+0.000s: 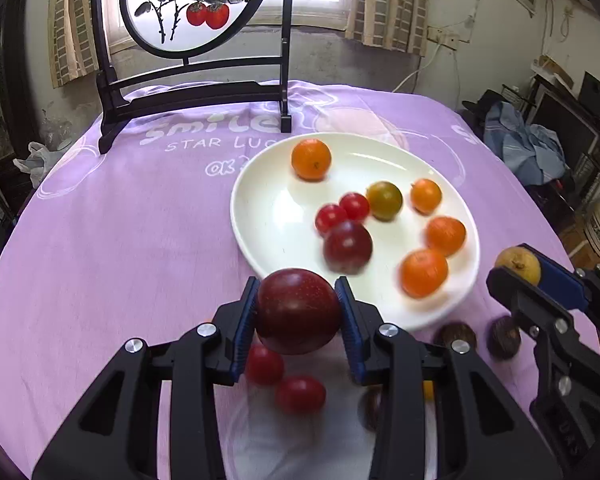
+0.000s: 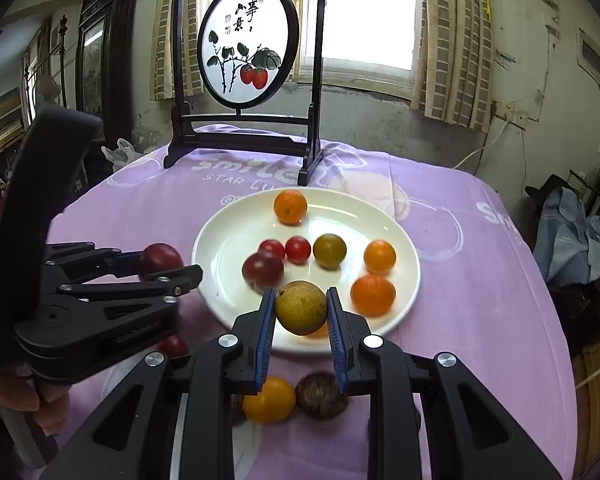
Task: Organize fruits
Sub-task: 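Grasp a small yellow tomato with the right tool while the left tool carries its tomato to the plate, then release both tomatoes onto the plate and move both open tools back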
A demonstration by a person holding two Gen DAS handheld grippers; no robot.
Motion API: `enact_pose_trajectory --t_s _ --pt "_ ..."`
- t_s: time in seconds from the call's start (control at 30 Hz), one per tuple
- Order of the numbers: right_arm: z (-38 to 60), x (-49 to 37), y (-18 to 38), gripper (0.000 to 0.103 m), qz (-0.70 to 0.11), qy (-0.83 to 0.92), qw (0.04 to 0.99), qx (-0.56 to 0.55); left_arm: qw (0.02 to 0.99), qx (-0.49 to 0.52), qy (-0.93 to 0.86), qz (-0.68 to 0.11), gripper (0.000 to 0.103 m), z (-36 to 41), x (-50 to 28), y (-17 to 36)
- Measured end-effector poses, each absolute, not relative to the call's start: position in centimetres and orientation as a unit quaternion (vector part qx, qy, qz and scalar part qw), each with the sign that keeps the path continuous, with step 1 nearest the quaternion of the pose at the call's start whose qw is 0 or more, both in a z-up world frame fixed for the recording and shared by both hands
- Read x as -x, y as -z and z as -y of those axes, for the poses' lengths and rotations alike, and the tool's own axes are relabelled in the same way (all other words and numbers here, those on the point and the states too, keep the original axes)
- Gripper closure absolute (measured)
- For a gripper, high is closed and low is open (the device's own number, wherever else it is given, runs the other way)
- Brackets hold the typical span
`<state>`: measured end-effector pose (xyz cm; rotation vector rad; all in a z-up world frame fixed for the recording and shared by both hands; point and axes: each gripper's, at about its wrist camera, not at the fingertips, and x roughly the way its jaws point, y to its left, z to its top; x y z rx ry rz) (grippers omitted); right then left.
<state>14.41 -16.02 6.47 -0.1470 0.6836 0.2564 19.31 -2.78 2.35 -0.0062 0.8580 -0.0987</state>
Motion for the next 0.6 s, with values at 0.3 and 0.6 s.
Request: enact_pose_trajectory --t_s 0.3,0.6 --pt "16.2 -19.9 -4.1 0.077 -0.364 -0.114 0.923 0.046 0.901 -0.005 0.029 -0.434 0.066 3.3 -24.7 -0.8" --pt "17.1 -20.8 -2.5 0.054 -0.378 -0.112 0.919 0.033 0.909 -0.023 -0.008 -0.416 0.026 4.1 -25.4 -0.1"
